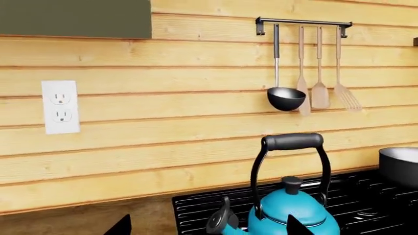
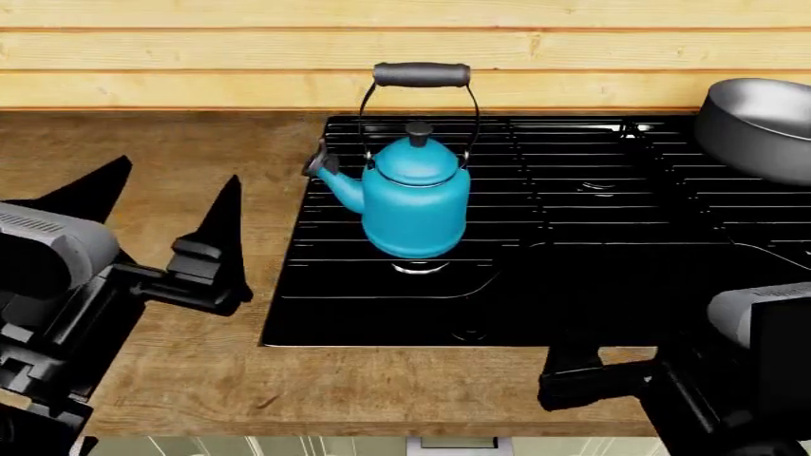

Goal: Pick the kettle from the counter and place it on a stove burner. Then turn the burner on.

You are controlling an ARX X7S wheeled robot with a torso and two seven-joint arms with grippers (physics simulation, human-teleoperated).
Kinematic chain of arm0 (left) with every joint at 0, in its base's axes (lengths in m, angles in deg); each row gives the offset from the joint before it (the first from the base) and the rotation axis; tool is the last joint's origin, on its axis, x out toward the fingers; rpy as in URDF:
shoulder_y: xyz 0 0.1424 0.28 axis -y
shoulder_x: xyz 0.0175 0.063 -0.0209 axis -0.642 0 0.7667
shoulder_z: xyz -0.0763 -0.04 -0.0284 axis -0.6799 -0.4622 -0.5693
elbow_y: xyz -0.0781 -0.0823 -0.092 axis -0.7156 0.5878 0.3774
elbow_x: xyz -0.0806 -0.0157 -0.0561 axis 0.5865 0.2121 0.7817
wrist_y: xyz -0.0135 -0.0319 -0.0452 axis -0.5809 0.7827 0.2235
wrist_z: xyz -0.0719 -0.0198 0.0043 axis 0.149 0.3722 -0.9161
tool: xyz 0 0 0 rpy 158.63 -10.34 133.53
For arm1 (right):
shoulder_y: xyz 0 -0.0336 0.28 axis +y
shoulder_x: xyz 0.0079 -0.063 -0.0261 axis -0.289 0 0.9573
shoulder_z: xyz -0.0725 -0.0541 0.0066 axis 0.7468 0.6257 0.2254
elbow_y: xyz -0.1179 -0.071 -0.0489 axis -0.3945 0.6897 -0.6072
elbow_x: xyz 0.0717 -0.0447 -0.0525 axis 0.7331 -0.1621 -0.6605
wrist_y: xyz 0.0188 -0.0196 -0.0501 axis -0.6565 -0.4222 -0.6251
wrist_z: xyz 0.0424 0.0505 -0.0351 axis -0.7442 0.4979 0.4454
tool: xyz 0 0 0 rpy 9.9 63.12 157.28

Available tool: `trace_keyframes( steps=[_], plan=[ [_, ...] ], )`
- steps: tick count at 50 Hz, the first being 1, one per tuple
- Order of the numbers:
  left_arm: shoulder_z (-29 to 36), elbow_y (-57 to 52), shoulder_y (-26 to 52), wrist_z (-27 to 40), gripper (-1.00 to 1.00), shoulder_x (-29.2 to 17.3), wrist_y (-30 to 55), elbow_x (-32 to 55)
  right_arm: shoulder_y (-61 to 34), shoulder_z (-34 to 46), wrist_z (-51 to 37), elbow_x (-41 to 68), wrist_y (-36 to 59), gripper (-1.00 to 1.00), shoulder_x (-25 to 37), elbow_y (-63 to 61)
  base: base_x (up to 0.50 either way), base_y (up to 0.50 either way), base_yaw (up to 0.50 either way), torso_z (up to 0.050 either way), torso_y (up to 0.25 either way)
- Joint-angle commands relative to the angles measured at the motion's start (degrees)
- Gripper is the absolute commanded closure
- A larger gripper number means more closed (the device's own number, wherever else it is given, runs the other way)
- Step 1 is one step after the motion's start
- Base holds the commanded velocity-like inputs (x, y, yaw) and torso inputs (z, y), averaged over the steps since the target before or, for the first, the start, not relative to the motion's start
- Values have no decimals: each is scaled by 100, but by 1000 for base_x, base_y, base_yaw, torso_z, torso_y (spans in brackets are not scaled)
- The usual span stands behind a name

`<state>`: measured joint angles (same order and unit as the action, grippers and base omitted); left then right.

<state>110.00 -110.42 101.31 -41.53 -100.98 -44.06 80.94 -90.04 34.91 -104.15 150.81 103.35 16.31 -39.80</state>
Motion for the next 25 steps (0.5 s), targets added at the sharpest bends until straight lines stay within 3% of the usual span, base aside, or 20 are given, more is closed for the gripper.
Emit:
trace_keyframes(
  steps=[1,25],
  plan=[
    [59,-92,-520,144,-100,-350,-704,-253,-247,581,-397,606,5,-100,-133,329,0,0,0,0,0],
    [56,-22,-607,186,-100,-324,-759,-244,-324,1071,-79,374,225,-100,-602,1130,0,0,0,0,0]
  ],
)
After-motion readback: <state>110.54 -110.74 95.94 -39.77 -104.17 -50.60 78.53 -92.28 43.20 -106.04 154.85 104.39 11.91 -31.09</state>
